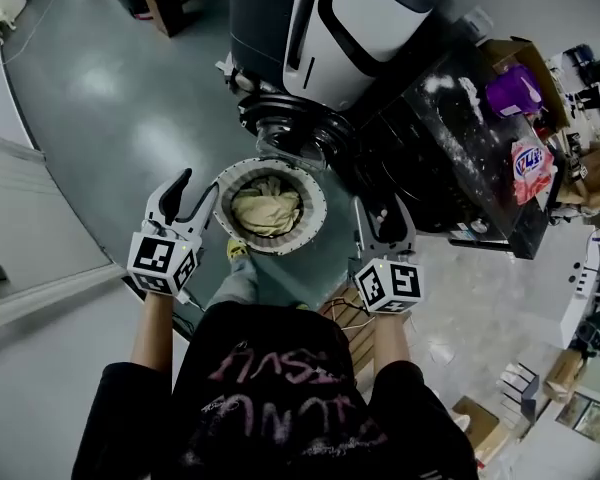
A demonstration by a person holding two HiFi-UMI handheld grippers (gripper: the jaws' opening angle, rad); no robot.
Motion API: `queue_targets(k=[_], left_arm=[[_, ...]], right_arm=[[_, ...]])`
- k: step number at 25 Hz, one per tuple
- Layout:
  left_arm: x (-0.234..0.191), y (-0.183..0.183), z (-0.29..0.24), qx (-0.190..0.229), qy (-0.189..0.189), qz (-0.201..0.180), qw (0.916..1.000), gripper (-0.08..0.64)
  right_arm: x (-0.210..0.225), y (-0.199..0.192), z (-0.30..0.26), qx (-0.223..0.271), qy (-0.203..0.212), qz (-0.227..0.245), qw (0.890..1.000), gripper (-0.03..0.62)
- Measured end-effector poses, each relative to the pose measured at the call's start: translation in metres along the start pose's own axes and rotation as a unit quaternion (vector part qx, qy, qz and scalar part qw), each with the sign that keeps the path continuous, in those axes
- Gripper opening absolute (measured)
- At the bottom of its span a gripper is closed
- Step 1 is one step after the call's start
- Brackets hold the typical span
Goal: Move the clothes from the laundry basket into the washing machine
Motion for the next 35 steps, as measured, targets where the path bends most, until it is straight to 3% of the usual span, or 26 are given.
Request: queue_targets(k=[7, 12, 20, 28, 35], left_arm=[[-0.062, -0.016, -0.036, -0.022, -0.025, 0.023, 0.9992, 0.215], [-0.077, -0.025, -0.042, -0.038, -0.031, 0.027, 0.9984, 0.215], [-0.065, -0.04, -0.055, -0.07, -0.023, 0.026, 0.997, 0.215], [-0.039, -0.046, -0.068, -0.074, 0.043, 0.034, 0.9958, 0.215], [-0.023, -0.062, -0.077, -0.091, 0.052, 0.025, 0.9942, 0.215]], right_arm=[[-0.027, -0.016, -0.044, -0.019, -0.019, 0.003, 1.0, 0.279], [-0.026, -0.026, -0.057, -0.031, -0.028, 0.007, 0.999, 0.279], [-0.002, -0.043, -0.068, -0.054, -0.013, -0.007, 0.998, 0.279], [0.037, -0.065, -0.086, -0.086, 0.043, -0.031, 0.995, 0.279], [0.058, -0.08, -0.089, -0.111, 0.071, -0.031, 0.991, 0.279]])
Point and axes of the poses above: the fingertips, and each gripper's own axes: z backward along the fingers, x to its right, y out of its top, the point moved 8 cm from there along z, backward along the fingers, and after that the axes turned 14 degrees about x, right-handed, at the moved point
